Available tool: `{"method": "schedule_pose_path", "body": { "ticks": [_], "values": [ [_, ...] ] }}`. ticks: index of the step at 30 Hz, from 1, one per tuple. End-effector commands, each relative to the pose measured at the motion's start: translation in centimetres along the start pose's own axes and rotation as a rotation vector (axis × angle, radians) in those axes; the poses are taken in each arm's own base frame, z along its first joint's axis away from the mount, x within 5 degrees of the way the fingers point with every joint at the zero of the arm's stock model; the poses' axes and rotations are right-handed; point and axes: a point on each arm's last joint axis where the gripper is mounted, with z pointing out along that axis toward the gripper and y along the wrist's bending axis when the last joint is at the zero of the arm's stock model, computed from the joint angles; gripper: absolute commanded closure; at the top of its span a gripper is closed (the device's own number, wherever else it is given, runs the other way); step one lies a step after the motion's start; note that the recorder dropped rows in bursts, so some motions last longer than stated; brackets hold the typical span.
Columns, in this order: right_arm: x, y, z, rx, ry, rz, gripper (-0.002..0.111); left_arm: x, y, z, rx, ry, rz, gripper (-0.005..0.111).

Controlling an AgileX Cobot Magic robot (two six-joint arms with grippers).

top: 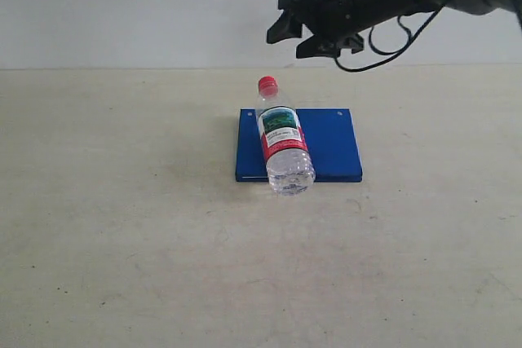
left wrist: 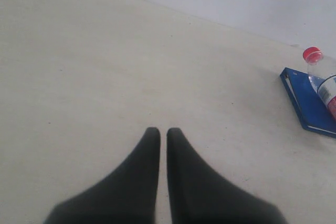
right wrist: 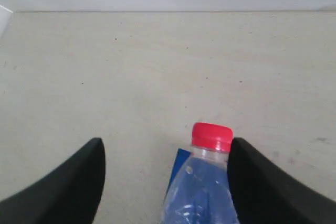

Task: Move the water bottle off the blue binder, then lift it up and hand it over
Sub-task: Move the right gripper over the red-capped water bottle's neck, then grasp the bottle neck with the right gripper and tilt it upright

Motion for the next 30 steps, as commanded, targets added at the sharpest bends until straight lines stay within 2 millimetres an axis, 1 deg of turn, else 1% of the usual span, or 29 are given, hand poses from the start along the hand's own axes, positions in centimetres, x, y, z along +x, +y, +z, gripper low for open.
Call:
{"method": "schedule_pose_path", "body": {
  "ticks": [1, 5, 12, 16, 19, 21, 22, 23, 27, 29, 30],
  "values": [
    [0.7, -0.1, 3.1, -0.018, 0.018, 0.017, 0.049, 0.0, 0.0, 0.0, 0.005, -0.004, 0.01, 0.102],
    [1.6, -1.3, 4.5, -0.007, 0.045, 0.05, 0.049, 0.0, 0.0, 0.0, 0.005, -0.004, 0.01, 0.102],
    [2.5, -2.5, 5.5, 0.026, 0.077, 0.055, 0.049, 0.0, 0.0, 0.0, 0.005, -0.004, 0.01, 0.102],
    [3.2, -3.6, 6.4, 0.047, 0.076, 0.07, 0.049, 0.0, 0.0, 0.0, 0.005, -0.004, 0.01, 0.102],
    [3.3, -3.7, 6.7, 0.028, 0.066, 0.085, 0.049, 0.0, 0.0, 0.0, 0.005, -0.004, 0.01, 0.102],
    [3.1, -3.6, 6.7, 0.015, 0.05, 0.076, 0.053, 0.0, 0.0, 0.0, 0.005, -0.004, 0.01, 0.102],
    [3.1, -3.6, 6.7, 0.013, 0.045, 0.067, 0.06, 0.0, 0.0, 0.0, 0.005, -0.004, 0.01, 0.102],
    [3.0, -3.6, 6.7, 0.015, 0.037, 0.056, 0.064, 0.0, 0.0, 0.0, 0.005, -0.004, 0.01, 0.102],
    [3.1, -4.1, 7.1, 0.034, 0.014, 0.048, 0.065, 0.0, 0.0, 0.0, 0.005, -0.004, 0.01, 0.102],
    [3.7, -4.7, 7.7, 0.033, 0.028, 0.065, 0.065, 0.0, 0.0, 0.0, 0.005, -0.004, 0.01, 0.102],
    [3.8, -4.7, 7.7, 0.029, 0.032, 0.069, 0.065, 0.0, 0.0, 0.0, 0.005, -0.004, 0.01, 0.102]
  ]
}}
